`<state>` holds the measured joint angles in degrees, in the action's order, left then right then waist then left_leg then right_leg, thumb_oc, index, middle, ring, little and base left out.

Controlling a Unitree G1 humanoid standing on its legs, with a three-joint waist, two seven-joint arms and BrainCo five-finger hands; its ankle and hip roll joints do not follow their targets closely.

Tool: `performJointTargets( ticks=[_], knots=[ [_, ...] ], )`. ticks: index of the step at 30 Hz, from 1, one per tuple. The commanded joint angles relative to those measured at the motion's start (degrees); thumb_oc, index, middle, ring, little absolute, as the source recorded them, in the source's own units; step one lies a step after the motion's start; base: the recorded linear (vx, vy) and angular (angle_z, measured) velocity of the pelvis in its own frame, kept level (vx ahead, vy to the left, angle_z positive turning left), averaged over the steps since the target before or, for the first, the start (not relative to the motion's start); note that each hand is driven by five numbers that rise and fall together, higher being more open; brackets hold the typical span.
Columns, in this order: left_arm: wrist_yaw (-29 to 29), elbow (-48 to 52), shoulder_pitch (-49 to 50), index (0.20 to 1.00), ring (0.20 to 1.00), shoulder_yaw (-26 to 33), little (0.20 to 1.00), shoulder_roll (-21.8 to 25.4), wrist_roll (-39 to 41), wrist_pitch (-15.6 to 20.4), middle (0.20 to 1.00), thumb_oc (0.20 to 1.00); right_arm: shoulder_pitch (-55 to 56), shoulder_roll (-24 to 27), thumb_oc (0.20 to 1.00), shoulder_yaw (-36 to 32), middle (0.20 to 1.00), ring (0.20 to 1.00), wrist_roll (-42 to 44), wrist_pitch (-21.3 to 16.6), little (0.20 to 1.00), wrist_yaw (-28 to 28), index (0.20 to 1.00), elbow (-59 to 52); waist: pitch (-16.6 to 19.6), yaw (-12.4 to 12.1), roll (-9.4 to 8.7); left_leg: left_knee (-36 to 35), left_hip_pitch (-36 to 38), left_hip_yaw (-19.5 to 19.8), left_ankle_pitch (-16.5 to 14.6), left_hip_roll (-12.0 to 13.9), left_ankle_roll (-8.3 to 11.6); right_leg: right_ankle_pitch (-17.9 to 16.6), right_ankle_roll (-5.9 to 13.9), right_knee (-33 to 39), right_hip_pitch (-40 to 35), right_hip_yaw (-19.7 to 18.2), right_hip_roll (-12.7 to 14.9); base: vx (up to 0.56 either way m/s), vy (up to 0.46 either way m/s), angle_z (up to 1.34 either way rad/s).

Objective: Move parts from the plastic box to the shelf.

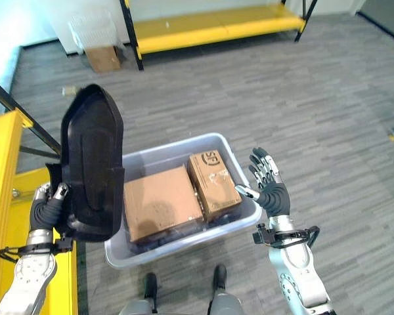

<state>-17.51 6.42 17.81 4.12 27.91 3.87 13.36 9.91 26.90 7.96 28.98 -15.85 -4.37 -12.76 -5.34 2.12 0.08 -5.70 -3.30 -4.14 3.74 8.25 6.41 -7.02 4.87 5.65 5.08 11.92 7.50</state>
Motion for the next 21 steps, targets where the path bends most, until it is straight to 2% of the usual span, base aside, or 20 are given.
performJointTargets(
  ticks=[1,3,4,5,7,9,10,11,12,14,15,16,17,18,19,20,21],
  knots=[
    [3.4,0.6,-7.3,0.200,0.200,1.2,0.200,3.0,2.6,4.0,0.200,0.200,-4.5,-0.6,1.000,-1.7,1.000,1.000,0.2,-1.4,1.000,1.6,1.000,-0.8,-1.0,-0.2,0.37,0.7,1.1,-1.7,-0.5,3.4,0.94,3.3,5.52,-3.4,-1.7,0.5,5.2,0.00,-0.159,0.08],
    [4.6,1.6,-6.0,0.200,0.200,0.8,0.200,2.3,4.1,3.7,0.200,0.200,-4.5,-0.6,1.000,-1.1,1.000,1.000,0.5,-0.8,1.000,2.2,1.000,-0.7,-0.6,-0.6,0.59,0.7,2.0,-1.1,-0.1,4.2,1.00,5.2,4.94,-5.2,-2.7,0.8,4.4,0.00,-0.129,0.16],
    [5.6,2.3,-4.7,0.200,0.200,0.6,0.200,2.0,4.5,3.6,0.200,0.200,-5.3,0.2,1.000,-0.2,1.000,1.000,0.7,-0.6,1.000,2.9,1.000,-0.6,-0.8,-1.2,0.94,0.7,2.9,-0.2,0.9,5.3,1.18,7.4,4.07,-7.4,-3.5,1.4,3.3,-0.02,-0.121,0.20],
    [5.6,2.4,-4.6,0.200,0.200,0.6,0.200,2.0,4.4,3.5,0.200,0.200,-5.4,0.2,1.000,-0.1,1.000,1.000,0.7,-0.6,1.000,3.0,1.000,-0.5,-1.0,-1.1,1.01,0.7,3.0,-0.1,0.9,5.4,1.25,7.6,4.00,-7.6,-3.6,1.5,3.2,-0.03,-0.139,0.21],
    [6.3,3.1,-4.2,0.200,0.200,0.0,0.200,1.9,4.2,3.5,0.200,0.200,-6.7,0.7,1.000,0.9,1.000,1.000,0.8,-0.6,1.000,3.2,1.000,0.2,-1.6,-1.8,1.24,0.7,3.2,0.8,2.8,6.5,1.97,8.6,2.98,-7.9,-4.8,2.2,1.8,-0.09,-0.143,0.18],
    [6.8,3.0,-3.6,0.200,0.200,-0.4,0.200,1.8,4.7,3.8,0.200,0.200,-9.7,1.4,1.000,2.8,1.000,1.000,1.0,-1.0,1.000,3.4,1.000,1.0,-2.3,-3.0,1.64,0.7,1.6,3.1,6.5,7.8,3.45,8.9,1.89,-6.8,-5.5,3.2,-0.1,-0.18,-0.188,0.29],
    [6.4,3.0,-3.5,0.200,0.200,-0.4,0.200,1.9,4.0,3.6,0.200,0.200,-11.2,1.8,1.000,4.1,1.000,1.000,1.3,-1.0,1.000,3.7,1.000,1.0,-2.8,-4.1,2.00,0.7,-0.1,4.8,9.4,8.3,4.73,9.2,1.41,-6.3,-5.6,4.1,-0.9,-0.22,-0.163,0.41],
    [6.6,3.2,-3.4,0.200,0.200,-0.4,0.200,1.8,4.2,3.5,0.200,0.200,-11.6,2.1,1.000,4.0,1.000,1.000,1.6,-1.2,1.000,3.5,1.000,1.3,-3.1,-4.4,2.10,0.7,-2.0,6.1,10.5,8.5,5.33,9.3,0.99,-5.9,-5.3,5.0,-1.3,-0.32,-0.166,0.64],
    [6.6,3.1,-3.5,0.200,0.200,-0.7,0.200,1.3,4.4,3.4,0.200,0.200,-12.5,2.7,1.000,4.5,1.000,1.000,1.6,-1.4,1.000,3.4,1.000,1.6,-3.9,-5.4,2.73,0.7,-6.1,8.8,15.2,7.7,6.37,9.0,0.59,-5.5,-4.7,7.7,-1.5,-0.33,-0.107,0.97],
    [6.3,2.6,-5.2,0.200,0.200,-1.4,0.200,0.6,4.9,3.4,0.200,0.200,-13.9,3.5,1.000,4.8,1.000,1.000,1.3,-1.5,1.000,3.0,1.000,1.9,-5.0,-5.0,2.09,1.7,-6.3,6.6,13.7,5.8,3.65,8.4,0.11,-6.6,-2.4,9.7,0.3,-0.39,-0.071,2.12],
    [6.3,2.0,-6.2,0.200,0.200,-1.6,0.200,0.0,5.0,3.5,0.200,0.200,-14.5,3.4,1.000,5.5,1.000,1.000,1.1,-1.5,1.000,2.9,1.000,2.8,-5.3,-4.9,0.94,10.1,-5.5,4.3,7.2,4.5,1.09,7.6,-0.51,-7.2,-0.6,11.4,2.0,-0.43,-0.101,1.90],
    [6.6,2.0,-6.9,0.200,0.200,-2.0,0.200,-0.6,5.3,3.6,0.200,0.200,-13.7,2.9,1.000,5.6,1.000,1.000,1.4,-1.4,1.000,3.2,1.000,3.0,-4.8,-4.0,0.15,17.4,-2.8,1.9,2.8,3.8,-0.43,6.5,-1.38,-6.7,-0.2,12.9,2.8,-0.34,-0.034,1.04],
    [6.8,2.5,-8.9,0.200,0.200,-2.7,0.200,-0.1,5.4,3.4,0.200,0.200,-11.1,1.6,1.000,4.6,1.000,1.000,2.4,-1.2,1.000,3.0,1.000,2.8,-3.5,-1.4,0.77,19.6,4.3,-2.7,-0.2,6.6,-0.31,7.4,-1.28,-8.5,0.1,15.3,3.2,-0.19,0.211,0.97],
    [6.6,2.4,-10.6,0.200,0.200,-3.4,0.200,0.2,5.9,3.6,0.200,0.200,-9.8,1.0,1.000,3.8,1.000,1.000,2.7,-1.1,1.000,2.8,1.000,2.7,-3.0,0.1,1.83,16.4,8.2,-3.0,-1.5,7.1,0.14,7.5,-0.52,-11.6,1.5,17.3,4.8,-0.07,0.334,1.95],
    [6.6,2.6,-10.3,0.200,0.200,-3.8,0.200,0.0,5.8,3.5,0.200,0.200,-9.0,0.9,1.000,3.2,1.000,1.000,3.0,-1.1,1.000,2.7,1.000,2.3,-2.9,0.7,2.26,13.5,9.1,-3.0,-4.3,5.5,-0.80,7.5,0.46,-14.4,2.2,17.7,6.2,-0.11,0.438,1.94],
    [7.3,3.4,-10.0,0.200,0.200,-3.5,0.200,0.2,6.0,3.3,0.200,0.200,-6.7,0.6,1.000,1.1,1.000,1.000,3.3,-0.9,1.000,2.5,1.000,1.0,-2.9,1.7,2.19,10.8,9.4,-7.0,-6.6,6.1,-1.06,6.7,1.23,-16.7,2.3,18.6,8.9,-0.09,0.425,1.96],
    [7.5,3.9,-9.4,0.200,0.200,-3.4,0.200,1.0,5.5,3.5,0.200,0.200,-6.8,0.2,1.000,1.1,1.000,1.000,3.4,-0.7,1.000,2.5,1.000,1.3,-3.4,0.8,1.88,10.8,8.8,-6.5,-8.4,4.6,-1.83,5.5,2.15,-17.0,2.4,19.5,10.6,-0.12,0.410,1.45]
  ],
)
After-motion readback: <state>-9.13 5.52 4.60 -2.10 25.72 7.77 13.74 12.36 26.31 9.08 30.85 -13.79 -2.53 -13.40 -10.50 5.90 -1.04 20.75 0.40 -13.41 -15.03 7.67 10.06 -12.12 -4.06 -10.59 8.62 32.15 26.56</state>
